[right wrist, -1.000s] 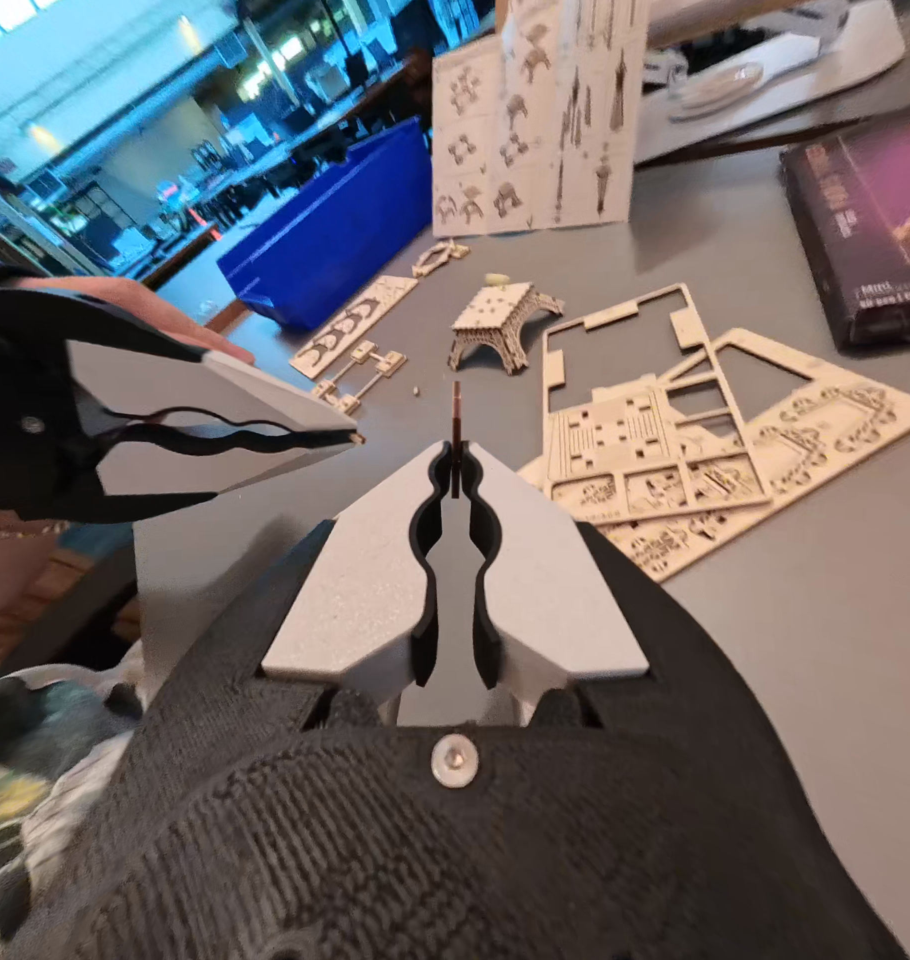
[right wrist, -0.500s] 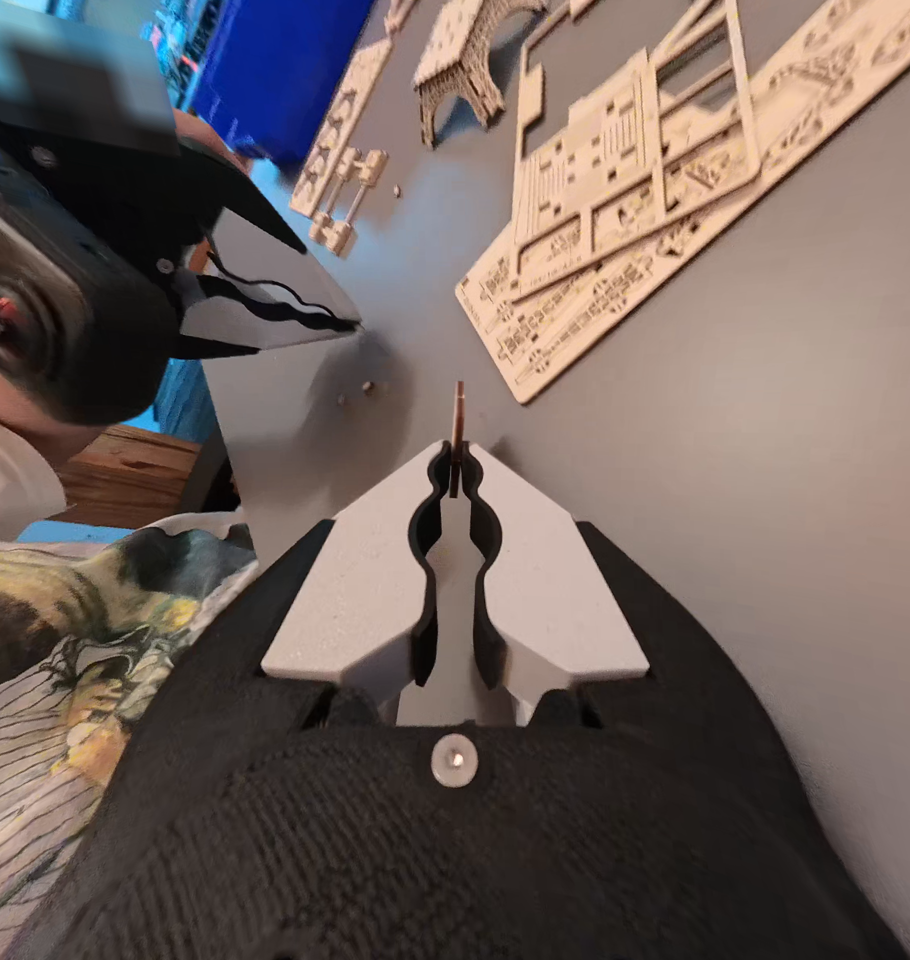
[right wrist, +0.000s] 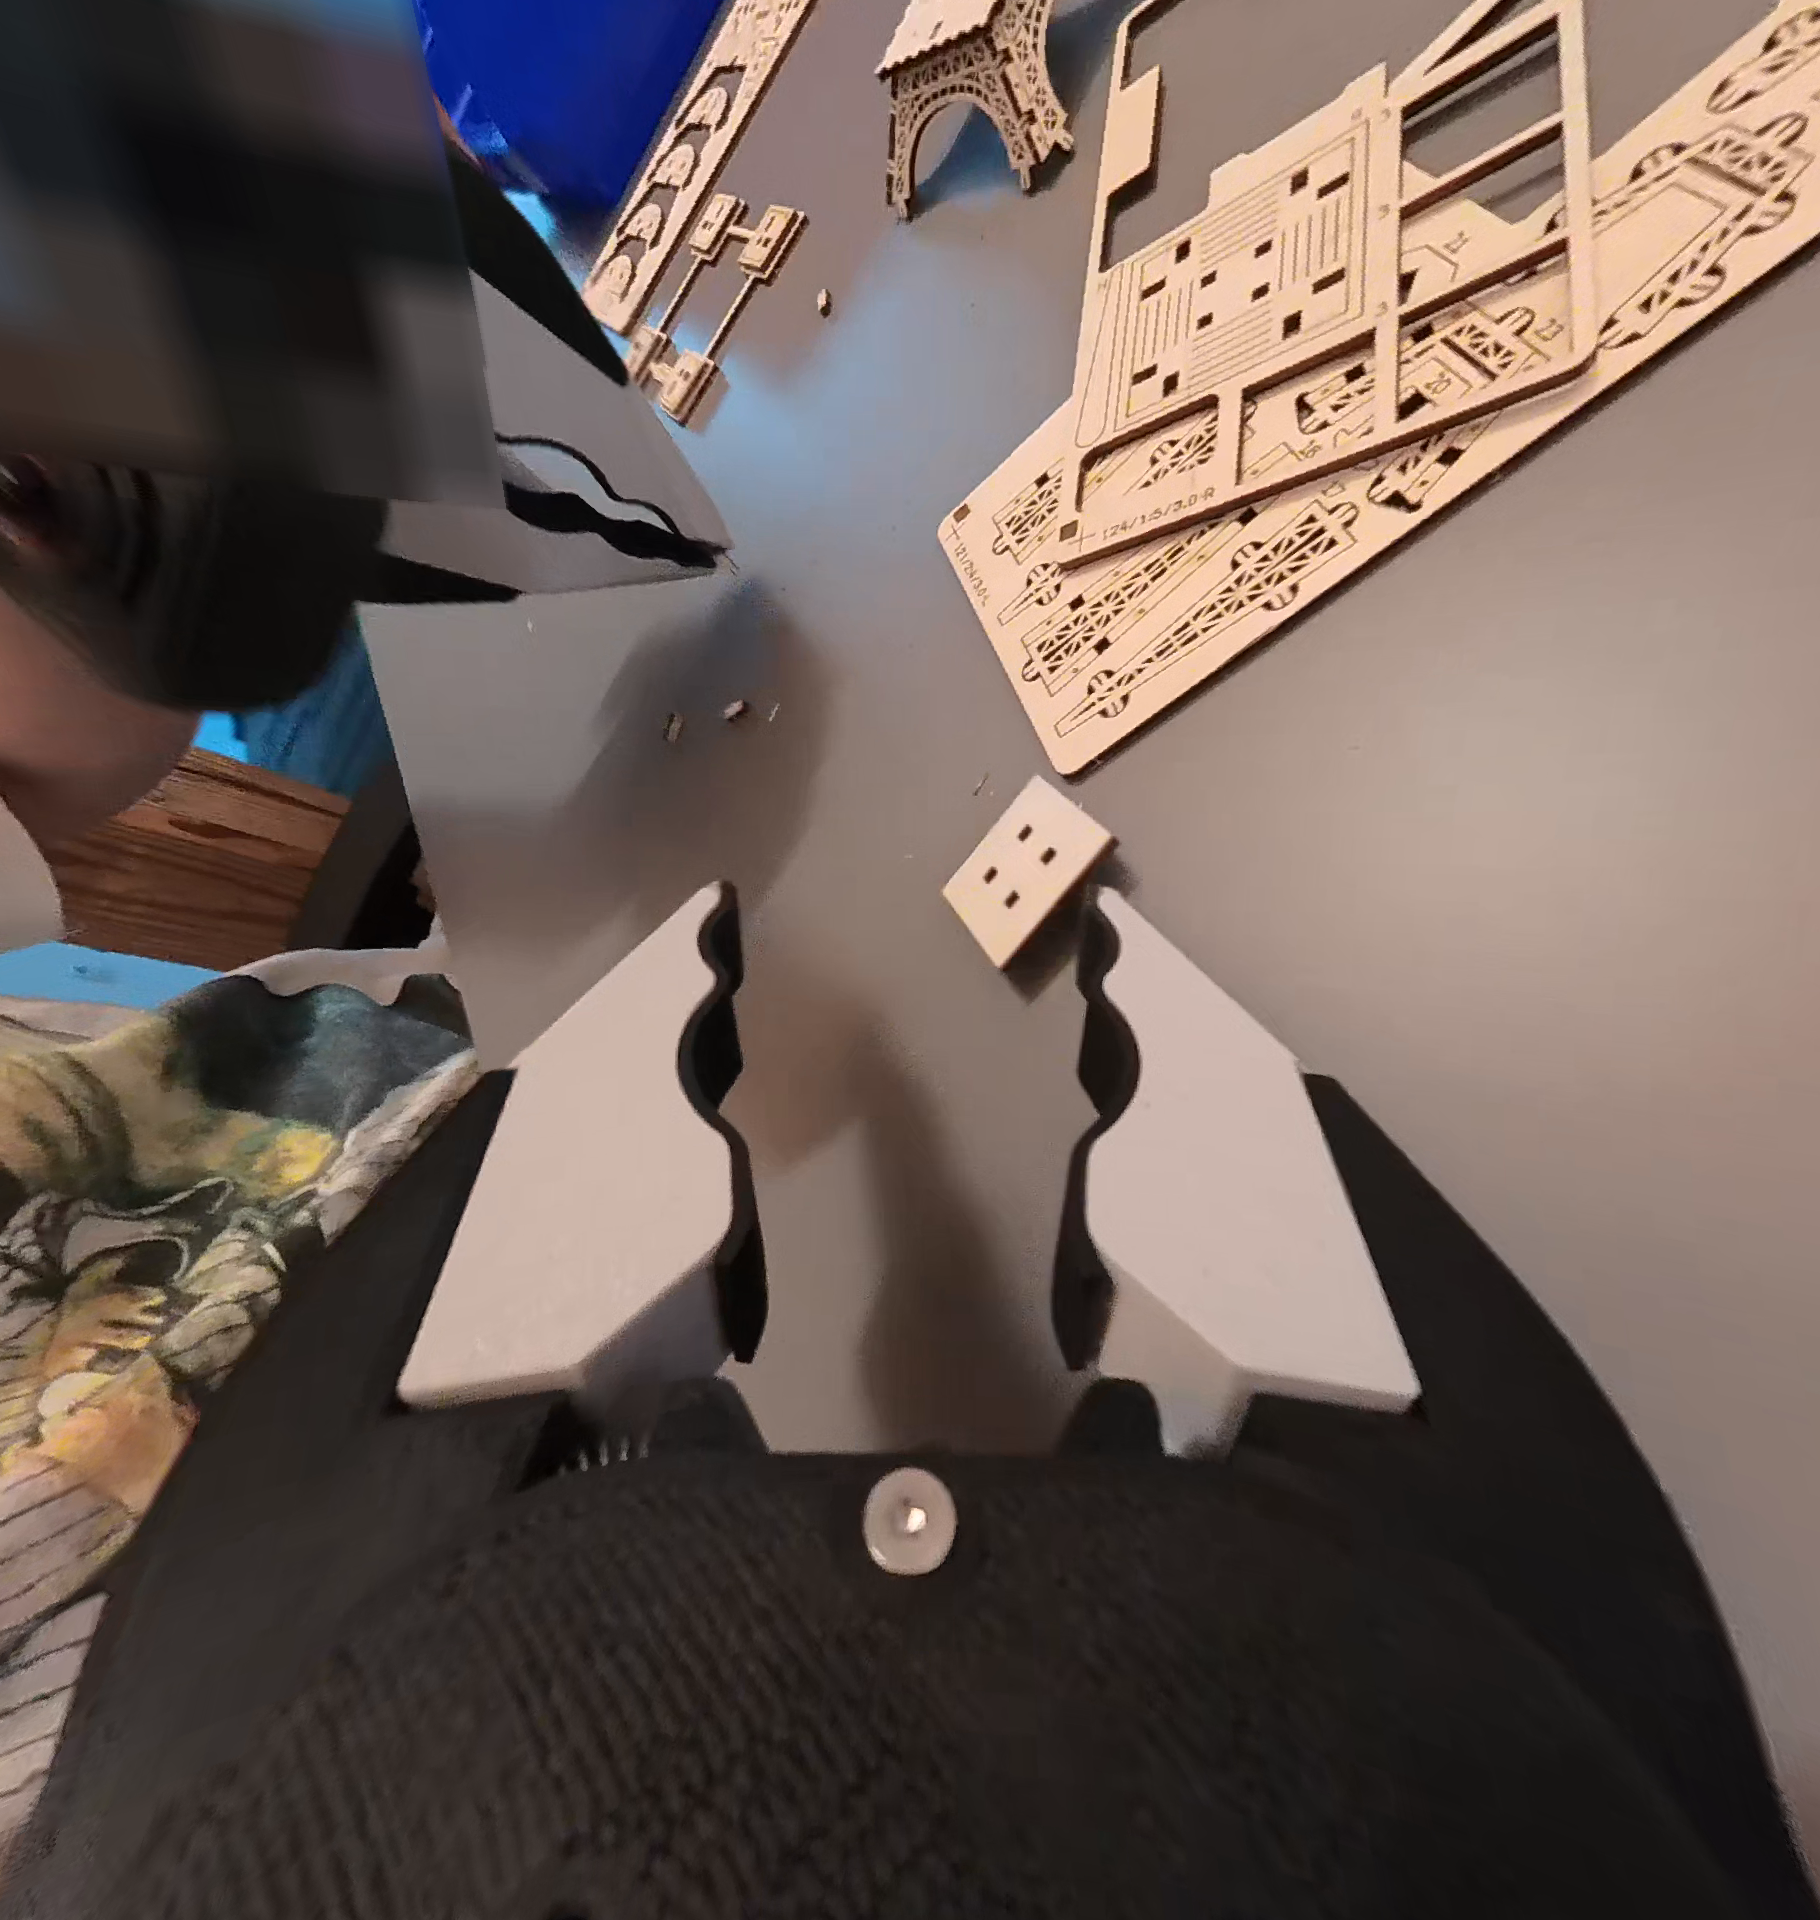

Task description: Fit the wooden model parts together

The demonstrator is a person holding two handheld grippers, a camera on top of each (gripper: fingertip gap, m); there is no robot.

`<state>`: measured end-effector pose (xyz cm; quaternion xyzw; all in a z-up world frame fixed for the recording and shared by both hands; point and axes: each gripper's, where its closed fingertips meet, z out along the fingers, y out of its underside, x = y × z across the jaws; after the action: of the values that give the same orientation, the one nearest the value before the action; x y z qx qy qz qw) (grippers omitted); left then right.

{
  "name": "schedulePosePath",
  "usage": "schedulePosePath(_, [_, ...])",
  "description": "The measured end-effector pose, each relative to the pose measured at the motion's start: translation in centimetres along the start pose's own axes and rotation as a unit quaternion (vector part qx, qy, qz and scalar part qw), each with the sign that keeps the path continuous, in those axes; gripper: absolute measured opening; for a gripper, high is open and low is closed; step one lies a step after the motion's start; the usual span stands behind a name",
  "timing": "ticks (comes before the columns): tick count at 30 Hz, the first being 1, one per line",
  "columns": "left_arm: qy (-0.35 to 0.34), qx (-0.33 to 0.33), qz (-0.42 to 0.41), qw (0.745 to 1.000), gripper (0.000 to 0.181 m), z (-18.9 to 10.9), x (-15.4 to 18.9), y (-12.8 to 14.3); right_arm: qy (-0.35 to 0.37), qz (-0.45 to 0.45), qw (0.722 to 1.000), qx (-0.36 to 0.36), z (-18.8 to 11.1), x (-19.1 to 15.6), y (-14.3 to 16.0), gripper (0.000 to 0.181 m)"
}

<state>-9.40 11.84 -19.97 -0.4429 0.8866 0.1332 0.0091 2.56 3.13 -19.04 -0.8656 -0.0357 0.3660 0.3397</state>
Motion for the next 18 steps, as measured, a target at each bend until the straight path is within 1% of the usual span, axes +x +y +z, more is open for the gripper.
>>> schedulePosePath(1, [-0.009, 0.039, -0.010, 0.999, 0.000, -0.6, -0.3, -0.8, 0.012, -0.008, 1.000, 0.001, -0.3, 0.2, -0.1, 0.070])
schedulePosePath(3, [-0.040, 0.142, -0.033, 0.988, 0.000, -2.3, -1.4, -2.9, 0.040, -0.021, 0.999, 0.012, -1.0, 0.6, -0.6, 0.080])
schedulePosePath(5, [-0.079, 0.220, -0.053, 0.971, 0.000, -4.1, -2.2, -4.0, 0.041, -0.037, 0.998, 0.033, -1.7, -0.1, -1.6, 0.078])
schedulePosePath(7, [-0.145, 0.279, -0.031, 0.949, 0.000, -5.7, -2.9, -4.7, 0.041, -0.057, 0.995, 0.071, -2.3, -0.8, -3.1, 0.073])
schedulePosePath(8, [-0.168, 0.300, -0.017, 0.939, 0.000, -6.2, -2.9, -5.1, 0.031, -0.064, 0.993, 0.092, -2.4, -1.3, -3.9, 0.067])
schedulePosePath(10, [-0.220, 0.334, -0.014, 0.916, 0.000, -7.3, -3.3, -5.8, -0.027, -0.067, 0.988, 0.135, -2.3, -3.2, -5.3, 0.053])
schedulePosePath(12, [-0.265, 0.366, -0.011, 0.892, 0.001, -8.6, -3.5, -6.5, -0.088, -0.053, 0.981, 0.163, -2.2, -4.8, -6.4, 0.038])
schedulePosePath(13, [-0.282, 0.381, -0.007, 0.881, 0.000, -9.2, -3.5, -6.8, -0.104, -0.048, 0.979, 0.171, -2.1, -5.2, -6.8, 0.032])
schedulePosePath(16, [-0.316, 0.396, 0.011, 0.862, 0.001, -10.3, -3.1, -7.5, -0.105, -0.051, 0.979, 0.165, -1.0, -5.0, -6.7, 0.030])
schedulePosePath(18, [-0.332, 0.399, 0.032, 0.854, 0.001, -10.8, -2.8, -8.1, -0.117, -0.045, 0.977, 0.170, -0.7, -5.0, -6.7, 0.028])
